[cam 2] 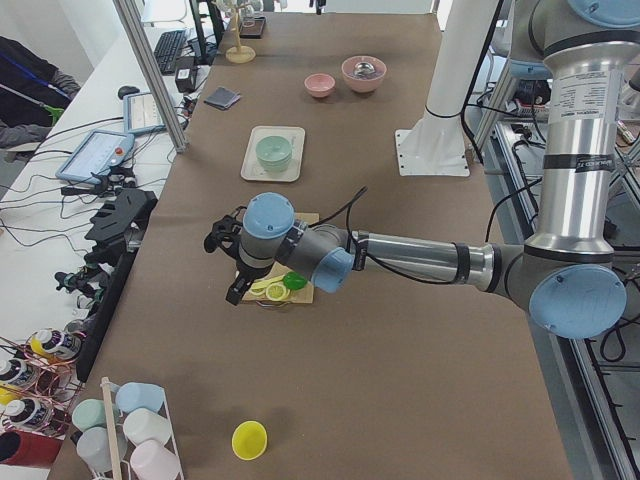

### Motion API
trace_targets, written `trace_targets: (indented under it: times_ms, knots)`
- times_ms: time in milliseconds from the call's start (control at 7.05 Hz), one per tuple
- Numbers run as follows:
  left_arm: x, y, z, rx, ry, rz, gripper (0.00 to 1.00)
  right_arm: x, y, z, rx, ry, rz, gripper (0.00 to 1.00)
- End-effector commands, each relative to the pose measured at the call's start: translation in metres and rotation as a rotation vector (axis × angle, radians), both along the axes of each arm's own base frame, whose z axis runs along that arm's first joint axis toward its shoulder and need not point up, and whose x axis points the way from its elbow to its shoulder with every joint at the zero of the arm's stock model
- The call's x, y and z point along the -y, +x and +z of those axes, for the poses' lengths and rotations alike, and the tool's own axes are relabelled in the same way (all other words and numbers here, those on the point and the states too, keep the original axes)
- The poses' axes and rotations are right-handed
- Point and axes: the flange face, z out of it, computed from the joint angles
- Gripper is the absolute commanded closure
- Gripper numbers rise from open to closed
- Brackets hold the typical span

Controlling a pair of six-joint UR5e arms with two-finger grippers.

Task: Stack pink bowl on green and place spoon

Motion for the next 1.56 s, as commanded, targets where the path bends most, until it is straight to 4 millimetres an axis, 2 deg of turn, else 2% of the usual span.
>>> trace_targets:
  times_ms: [0, 284, 426, 568, 709, 851, 993, 1135, 1419]
  knots:
    - [0.002, 0.001, -0.005, -0.002, 0.017, -0.001, 0.02, 0.022, -0.095, -0.045, 0.046, -0.129, -0.012, 0.0]
    - [0.001, 0.001, -0.004, -0.003, 0.015, 0.0, 0.02, 0.028, -0.152, -0.071, 0.037, -0.177, 0.001, 0.01]
    - [0.001, 0.001, -0.004, -0.003, 0.015, 0.0, 0.02, 0.03, -0.187, -0.084, 0.002, -0.192, 0.047, 0.01]
    - [0.001, 0.001, -0.004, -0.002, 0.016, -0.001, 0.02, 0.025, -0.217, -0.088, -0.035, -0.192, 0.07, 0.01]
    - [0.001, 0.001, -0.004, -0.003, 0.014, 0.0, 0.02, 0.018, -0.239, -0.09, -0.04, -0.187, 0.096, 0.01]
    - [0.001, 0.001, -0.004, -0.005, 0.014, 0.0, 0.02, 0.013, -0.251, -0.085, -0.008, -0.194, 0.128, 0.01]
    - [0.001, 0.001, -0.004, -0.003, 0.014, 0.0, 0.02, 0.009, -0.259, -0.07, 0.005, -0.192, 0.119, 0.05]
    - [0.001, 0.001, -0.004, -0.005, 0.014, 0.0, 0.02, 0.004, -0.258, -0.051, 0.006, -0.189, 0.114, 0.1]
    - [-0.002, 0.001, -0.002, -0.007, 0.011, 0.002, 0.02, -0.002, -0.257, -0.042, 0.001, -0.199, 0.113, 0.32]
